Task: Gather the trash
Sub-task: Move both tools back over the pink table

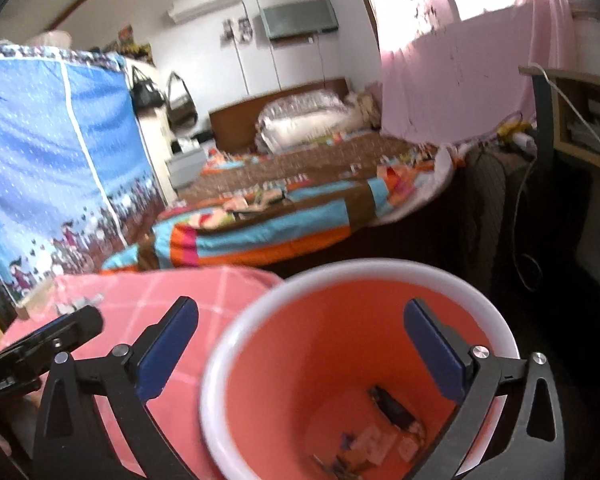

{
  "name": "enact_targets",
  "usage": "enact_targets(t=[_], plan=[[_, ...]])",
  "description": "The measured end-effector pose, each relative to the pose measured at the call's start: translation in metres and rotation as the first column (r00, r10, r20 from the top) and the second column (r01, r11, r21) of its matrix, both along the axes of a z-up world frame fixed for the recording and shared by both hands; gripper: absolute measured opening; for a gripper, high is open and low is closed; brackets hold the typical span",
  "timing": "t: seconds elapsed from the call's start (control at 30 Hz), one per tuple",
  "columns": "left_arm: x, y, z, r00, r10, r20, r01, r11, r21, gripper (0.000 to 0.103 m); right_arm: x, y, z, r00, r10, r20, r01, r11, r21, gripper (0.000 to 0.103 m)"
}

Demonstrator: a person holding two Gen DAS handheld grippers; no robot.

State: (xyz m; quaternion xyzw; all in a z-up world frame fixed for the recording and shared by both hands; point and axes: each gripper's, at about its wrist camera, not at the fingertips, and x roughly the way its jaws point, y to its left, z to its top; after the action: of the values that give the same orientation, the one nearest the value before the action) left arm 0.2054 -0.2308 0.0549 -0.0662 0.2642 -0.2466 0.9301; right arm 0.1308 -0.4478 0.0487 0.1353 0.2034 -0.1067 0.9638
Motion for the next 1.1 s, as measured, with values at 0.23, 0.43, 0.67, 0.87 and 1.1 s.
enact_targets(t=[0.23, 0.43, 0.67, 0.87, 1.1], plan=[[-0.007, 0.039, 0.016, 0.985, 0.109, 0.133, -0.111, 0.994, 0.006, 0.103, 0.001, 0.027, 0.019, 0.990, 0.017, 0.140, -0.012, 0.999, -0.035, 0.103], [-0.016, 0.082, 0.030, 0.948, 0.219, 0.230, -0.216, 0.976, -0.037, 0.103, -0.002, 0.064, 0.039, 0.950, 0.062, 0.305, -0.034, 0.995, -0.096, 0.103], [-0.021, 0.139, 0.039, 0.880, 0.345, 0.327, -0.348, 0.936, -0.051, 0.103, 0.005, 0.109, 0.046, 0.895, 0.095, 0.435, -0.024, 0.986, -0.166, 0.103], [-0.017, 0.181, 0.036, 0.836, 0.417, 0.355, -0.428, 0.902, -0.051, 0.103, 0.023, 0.146, 0.047, 0.872, 0.157, 0.464, -0.058, 0.973, -0.222, 0.103], [-0.007, 0.202, 0.026, 0.824, 0.435, 0.364, -0.453, 0.891, -0.040, 0.103, 0.043, 0.177, 0.039, 0.874, 0.239, 0.424, -0.114, 0.948, -0.299, 0.103]])
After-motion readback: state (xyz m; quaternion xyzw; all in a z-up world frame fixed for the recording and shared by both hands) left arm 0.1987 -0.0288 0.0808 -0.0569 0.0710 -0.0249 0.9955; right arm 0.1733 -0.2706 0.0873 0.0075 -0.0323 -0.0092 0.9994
